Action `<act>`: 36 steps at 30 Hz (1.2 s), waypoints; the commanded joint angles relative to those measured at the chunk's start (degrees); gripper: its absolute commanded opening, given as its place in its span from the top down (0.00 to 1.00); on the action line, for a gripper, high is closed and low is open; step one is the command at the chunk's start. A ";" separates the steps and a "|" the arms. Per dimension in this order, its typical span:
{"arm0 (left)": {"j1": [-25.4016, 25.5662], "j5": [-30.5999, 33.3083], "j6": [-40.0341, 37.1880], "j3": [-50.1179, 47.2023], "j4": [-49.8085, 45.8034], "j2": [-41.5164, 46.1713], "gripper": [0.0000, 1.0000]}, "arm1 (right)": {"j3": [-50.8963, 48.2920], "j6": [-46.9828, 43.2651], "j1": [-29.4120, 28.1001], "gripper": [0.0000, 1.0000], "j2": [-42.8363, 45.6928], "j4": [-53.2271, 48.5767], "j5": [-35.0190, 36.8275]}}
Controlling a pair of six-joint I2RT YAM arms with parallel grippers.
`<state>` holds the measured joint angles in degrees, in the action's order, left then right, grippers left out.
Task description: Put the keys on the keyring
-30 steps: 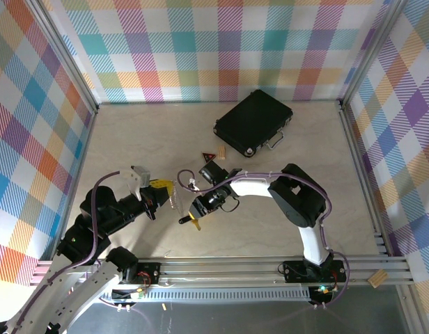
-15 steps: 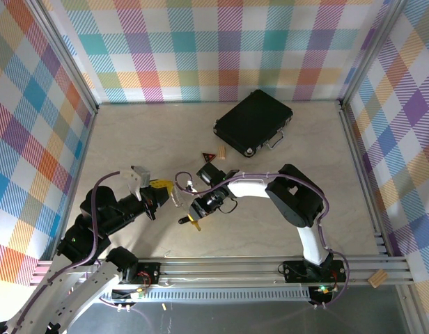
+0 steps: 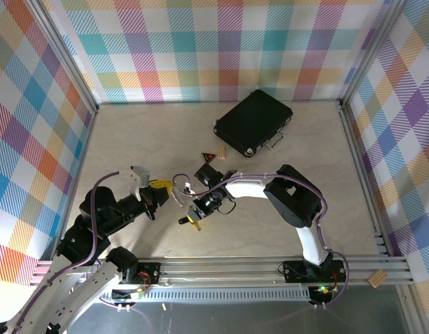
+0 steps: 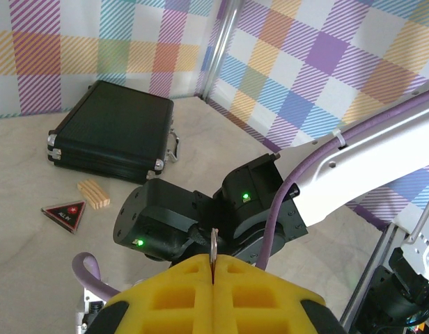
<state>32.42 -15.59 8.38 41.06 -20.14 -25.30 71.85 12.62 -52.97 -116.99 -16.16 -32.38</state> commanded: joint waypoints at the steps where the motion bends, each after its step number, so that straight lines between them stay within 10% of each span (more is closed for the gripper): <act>1: -0.66 -0.84 0.81 -0.24 2.73 0.87 1.00 | 1.53 -1.28 -0.42 0.83 -0.78 -1.32 -0.67; 14: -0.61 -1.01 0.74 -0.17 2.47 0.87 1.00 | -2.22 -5.14 -0.38 0.99 4.93 -0.35 2.41; 36: -0.68 -14.56 -0.53 3.27 7.48 -2.05 1.00 | -21.39 -23.58 0.33 1.00 50.21 1.74 9.20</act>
<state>32.42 -24.08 8.32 41.47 -17.04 -26.17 50.65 -5.82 -52.84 -71.37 -11.81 -23.57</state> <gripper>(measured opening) 0.050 0.064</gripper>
